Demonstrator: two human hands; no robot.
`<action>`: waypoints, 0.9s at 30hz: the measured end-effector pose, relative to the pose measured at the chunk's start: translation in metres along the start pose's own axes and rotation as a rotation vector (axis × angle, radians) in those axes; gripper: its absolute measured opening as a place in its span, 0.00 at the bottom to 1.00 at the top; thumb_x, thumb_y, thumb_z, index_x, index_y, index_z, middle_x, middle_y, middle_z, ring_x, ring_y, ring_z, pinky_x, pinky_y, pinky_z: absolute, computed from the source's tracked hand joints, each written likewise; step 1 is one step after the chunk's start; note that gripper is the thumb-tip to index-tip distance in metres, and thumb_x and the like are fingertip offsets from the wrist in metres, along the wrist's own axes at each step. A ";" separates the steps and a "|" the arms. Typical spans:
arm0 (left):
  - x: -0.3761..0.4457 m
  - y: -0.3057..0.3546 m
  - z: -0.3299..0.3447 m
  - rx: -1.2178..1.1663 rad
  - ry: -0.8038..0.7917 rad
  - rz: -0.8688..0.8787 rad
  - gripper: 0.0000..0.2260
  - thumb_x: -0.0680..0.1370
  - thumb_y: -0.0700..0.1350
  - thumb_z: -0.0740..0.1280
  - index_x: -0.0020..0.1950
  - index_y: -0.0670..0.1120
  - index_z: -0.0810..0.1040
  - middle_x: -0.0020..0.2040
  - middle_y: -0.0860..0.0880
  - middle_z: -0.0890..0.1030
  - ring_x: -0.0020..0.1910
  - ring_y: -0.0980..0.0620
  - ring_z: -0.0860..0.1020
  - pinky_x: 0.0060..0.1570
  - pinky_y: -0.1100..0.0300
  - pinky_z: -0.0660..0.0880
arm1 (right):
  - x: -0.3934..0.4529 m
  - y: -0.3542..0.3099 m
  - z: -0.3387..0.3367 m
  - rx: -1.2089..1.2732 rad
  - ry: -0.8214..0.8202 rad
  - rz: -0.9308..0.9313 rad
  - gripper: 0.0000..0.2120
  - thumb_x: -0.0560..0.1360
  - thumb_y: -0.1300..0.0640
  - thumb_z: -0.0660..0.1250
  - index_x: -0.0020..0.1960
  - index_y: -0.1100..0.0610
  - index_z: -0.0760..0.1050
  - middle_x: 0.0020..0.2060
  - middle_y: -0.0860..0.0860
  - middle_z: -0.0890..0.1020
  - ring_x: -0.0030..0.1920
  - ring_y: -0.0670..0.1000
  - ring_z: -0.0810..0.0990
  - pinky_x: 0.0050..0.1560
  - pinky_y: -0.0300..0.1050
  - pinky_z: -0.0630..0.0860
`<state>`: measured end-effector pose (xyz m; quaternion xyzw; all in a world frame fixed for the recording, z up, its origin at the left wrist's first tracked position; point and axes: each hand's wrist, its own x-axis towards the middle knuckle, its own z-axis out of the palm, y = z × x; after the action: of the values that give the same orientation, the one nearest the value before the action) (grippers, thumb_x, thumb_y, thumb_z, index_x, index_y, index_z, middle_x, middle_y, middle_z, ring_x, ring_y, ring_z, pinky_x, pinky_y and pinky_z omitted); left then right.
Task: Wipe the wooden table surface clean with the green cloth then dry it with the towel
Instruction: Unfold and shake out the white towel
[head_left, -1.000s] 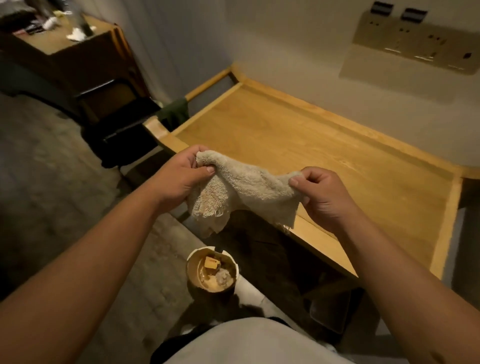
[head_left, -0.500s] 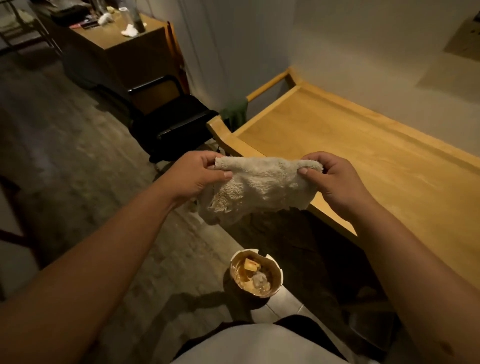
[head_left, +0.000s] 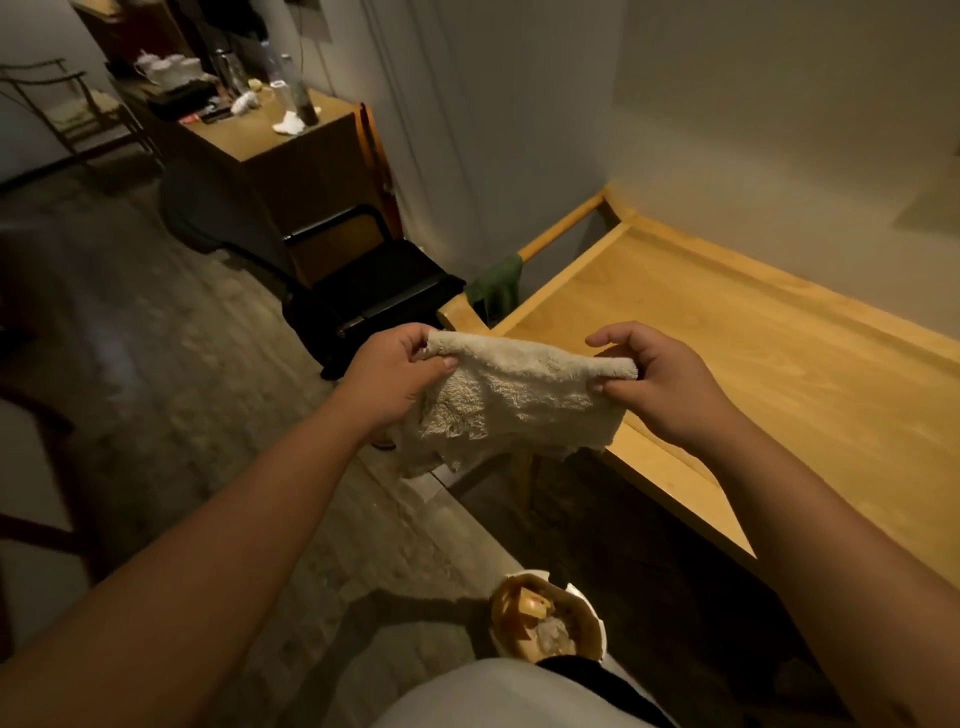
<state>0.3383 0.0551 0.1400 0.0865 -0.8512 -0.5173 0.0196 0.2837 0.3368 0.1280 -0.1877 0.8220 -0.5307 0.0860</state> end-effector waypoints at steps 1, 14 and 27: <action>0.007 0.000 -0.004 0.027 0.000 0.003 0.09 0.78 0.38 0.72 0.48 0.52 0.80 0.47 0.49 0.84 0.46 0.54 0.81 0.46 0.61 0.78 | 0.009 0.000 0.002 -0.005 0.007 0.003 0.20 0.73 0.67 0.73 0.51 0.42 0.77 0.45 0.44 0.82 0.45 0.39 0.79 0.45 0.36 0.78; 0.144 -0.055 -0.063 0.056 -0.116 0.034 0.06 0.78 0.38 0.72 0.54 0.45 0.82 0.51 0.42 0.85 0.53 0.41 0.82 0.55 0.44 0.79 | 0.125 0.007 0.070 0.061 0.175 0.141 0.12 0.75 0.67 0.71 0.45 0.49 0.80 0.43 0.50 0.82 0.43 0.45 0.76 0.44 0.45 0.75; 0.314 -0.084 -0.125 0.016 -0.423 0.151 0.13 0.77 0.36 0.73 0.48 0.55 0.81 0.42 0.56 0.85 0.41 0.65 0.83 0.41 0.70 0.77 | 0.224 -0.010 0.133 0.051 0.493 0.275 0.15 0.75 0.66 0.70 0.45 0.45 0.80 0.43 0.46 0.81 0.43 0.43 0.76 0.43 0.42 0.74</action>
<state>0.0550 -0.1450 0.1057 -0.0878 -0.8446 -0.5140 -0.1217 0.1268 0.1316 0.0939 0.0628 0.8222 -0.5643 -0.0407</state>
